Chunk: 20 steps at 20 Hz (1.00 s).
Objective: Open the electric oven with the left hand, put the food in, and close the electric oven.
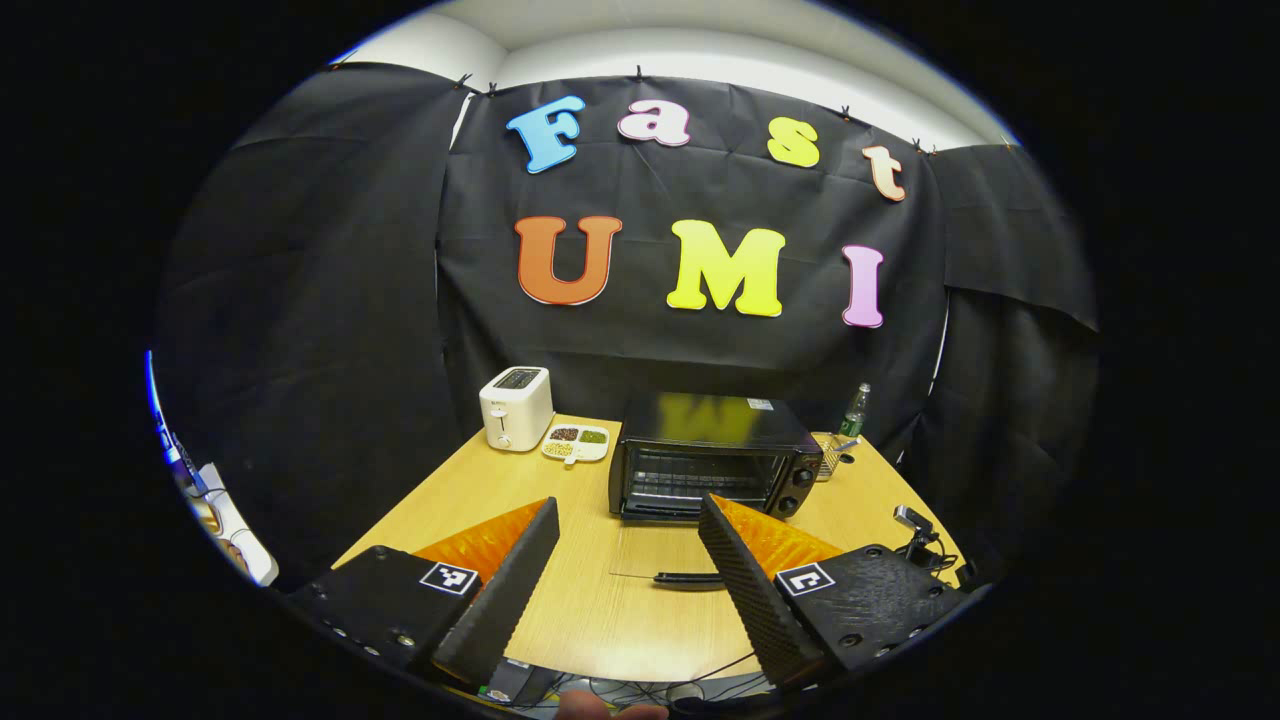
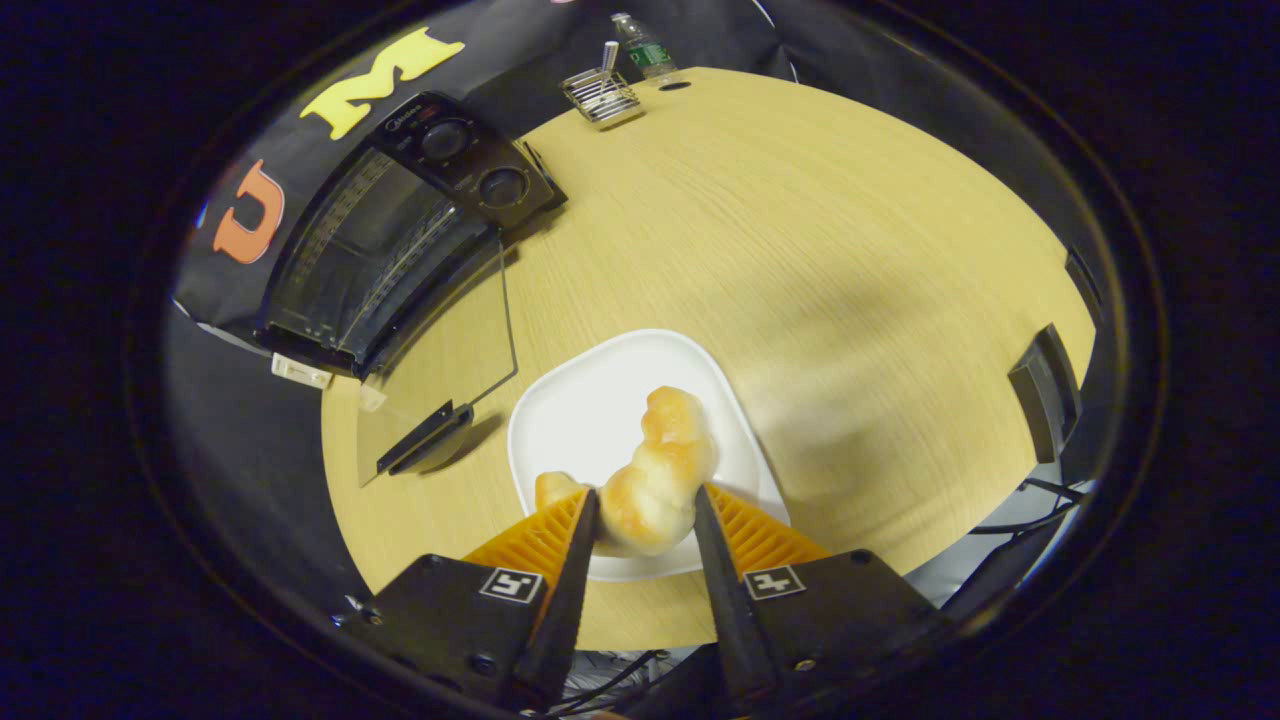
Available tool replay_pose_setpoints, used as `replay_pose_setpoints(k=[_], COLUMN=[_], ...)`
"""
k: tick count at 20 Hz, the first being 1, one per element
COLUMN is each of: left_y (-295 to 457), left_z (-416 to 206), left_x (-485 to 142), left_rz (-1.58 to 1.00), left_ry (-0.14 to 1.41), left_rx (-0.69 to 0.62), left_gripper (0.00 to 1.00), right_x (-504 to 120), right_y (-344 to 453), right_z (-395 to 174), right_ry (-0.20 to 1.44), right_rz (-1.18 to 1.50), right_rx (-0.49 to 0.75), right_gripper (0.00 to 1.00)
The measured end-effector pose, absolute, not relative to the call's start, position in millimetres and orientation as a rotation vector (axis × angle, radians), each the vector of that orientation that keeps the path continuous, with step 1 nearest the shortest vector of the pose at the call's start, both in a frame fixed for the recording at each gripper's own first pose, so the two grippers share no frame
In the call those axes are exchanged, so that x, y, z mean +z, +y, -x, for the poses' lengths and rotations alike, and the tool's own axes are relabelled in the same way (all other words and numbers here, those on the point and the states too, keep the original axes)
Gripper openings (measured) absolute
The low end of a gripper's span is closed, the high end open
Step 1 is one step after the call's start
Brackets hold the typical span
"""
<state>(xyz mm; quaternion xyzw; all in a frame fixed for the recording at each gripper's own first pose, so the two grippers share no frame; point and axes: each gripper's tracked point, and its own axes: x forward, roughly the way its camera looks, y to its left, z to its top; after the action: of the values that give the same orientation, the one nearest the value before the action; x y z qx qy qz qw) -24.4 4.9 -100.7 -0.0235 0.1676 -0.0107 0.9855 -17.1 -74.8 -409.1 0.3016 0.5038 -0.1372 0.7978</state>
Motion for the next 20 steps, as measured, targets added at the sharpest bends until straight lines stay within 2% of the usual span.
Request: replay_pose_setpoints(k=[3,5,9,13,20], left_y=[3.6,5.5,12.0,15.8,26.3], left_z=[21.1,19.3,14.7,14.1,16.2], left_x=[-93.5,-93.7,-99.6,-106.2,-113.2], left_rz=[0.045,0.051,0.087,0.097,0.084], left_ry=[0.313,0.308,0.324,0.341,0.423], left_rx=[-0.014,-0.004,0.021,0.029,0.057], left_gripper=[0.93,0.93,0.93,0.93,0.93], right_x=[-395.4,-372.1,-319.8,-276.2,-291.6], right_y=[-71.3,-69.7,-57.4,-27.2,23.5], right_z=[17.8,16.4,-7.2,-61.1,-169.5], right_ry=[1.102,1.070,0.968,0.832,0.685], right_rz=[-0.701,-0.692,-0.697,-0.719,-0.895], right_rx=[-0.263,-0.221,-0.140,-0.048,-0.037], right_gripper=[0.36,0.34,0.34,0.34,0.35])
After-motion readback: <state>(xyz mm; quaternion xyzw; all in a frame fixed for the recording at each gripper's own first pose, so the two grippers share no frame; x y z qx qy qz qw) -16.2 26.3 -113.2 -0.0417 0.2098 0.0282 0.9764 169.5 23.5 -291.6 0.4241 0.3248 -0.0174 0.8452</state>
